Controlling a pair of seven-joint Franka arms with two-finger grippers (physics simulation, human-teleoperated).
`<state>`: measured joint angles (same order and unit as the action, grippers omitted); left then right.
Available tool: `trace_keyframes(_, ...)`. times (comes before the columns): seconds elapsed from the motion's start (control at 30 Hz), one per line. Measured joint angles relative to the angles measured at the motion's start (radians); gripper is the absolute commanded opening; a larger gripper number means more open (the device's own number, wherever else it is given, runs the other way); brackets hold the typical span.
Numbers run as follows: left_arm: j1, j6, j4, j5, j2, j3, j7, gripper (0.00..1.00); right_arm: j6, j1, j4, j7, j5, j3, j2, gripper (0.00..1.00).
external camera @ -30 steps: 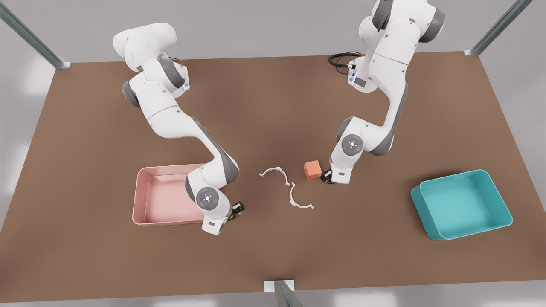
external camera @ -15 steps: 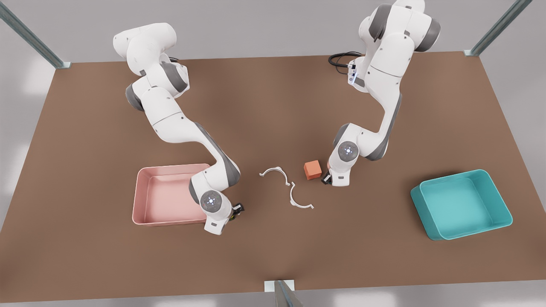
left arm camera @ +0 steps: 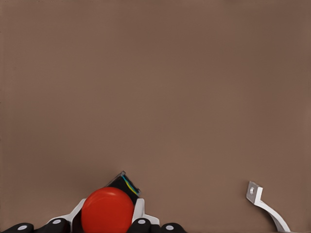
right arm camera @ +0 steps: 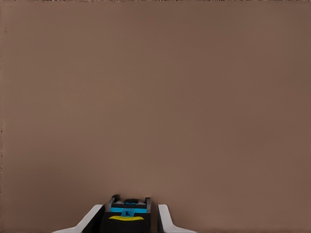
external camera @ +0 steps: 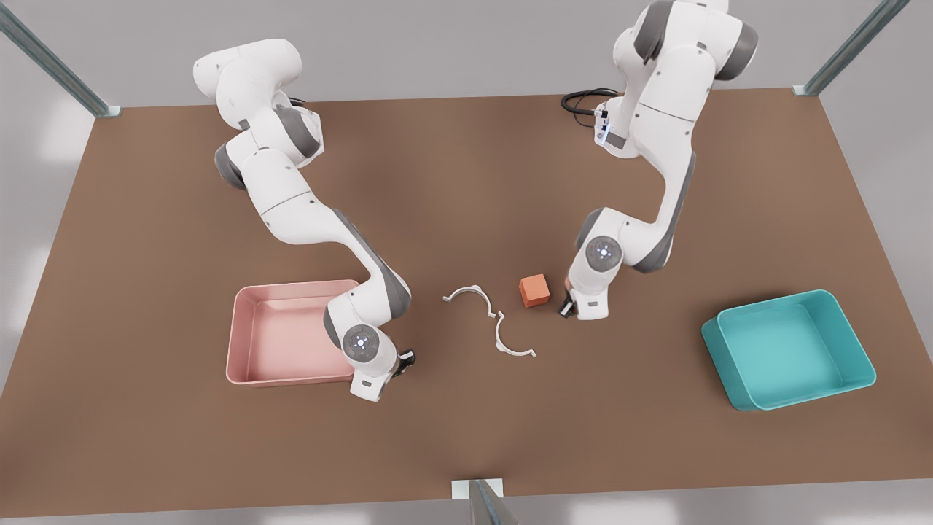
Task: Place the red button in the blue storage box with the left arm, and place the yellow button in the pink storage box with the right arm
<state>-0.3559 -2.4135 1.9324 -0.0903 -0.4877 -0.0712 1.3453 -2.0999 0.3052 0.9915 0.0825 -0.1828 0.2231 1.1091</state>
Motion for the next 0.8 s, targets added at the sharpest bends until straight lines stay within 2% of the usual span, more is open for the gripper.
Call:
trace_keyframes(0.13, 0.022, 0.05, -0.03, -0.026, 0.062, 0.019, 0.005, 0.38, 0.0, 0.005, 0.03, 0.0, 0.0, 0.007, -0.041, 0.52)
trace_keyframes(0.23, 0.098, 0.123, -0.048, -0.043, 0.134, 0.041, -0.021, 0.38, -0.002, 0.004, 0.05, 0.0, 0.0, 0.008, -0.059, 0.52)
trace_keyframes(0.43, 0.141, 0.275, -0.103, -0.044, 0.209, 0.322, -0.182, 0.38, 0.002, -0.028, 0.219, -0.002, 0.002, 0.016, -0.294, 0.52)
trace_keyframes(0.5, 0.201, 0.305, -0.127, -0.029, 0.204, 0.362, -0.257, 0.38, 0.003, -0.102, 0.313, -0.002, 0.003, 0.068, -0.414, 0.52)
trace_keyframes(0.63, 0.372, 0.34, -0.258, 0.042, 0.088, 0.375, -0.421, 0.38, 0.002, -0.233, 0.513, -0.006, 0.003, 0.115, -0.609, 0.52)
trace_keyframes(0.8, 0.474, 0.357, -0.466, 0.118, -0.106, 0.37, -0.617, 0.38, -0.036, -0.381, 0.712, -0.02, -0.001, 0.119, -0.674, 0.52)
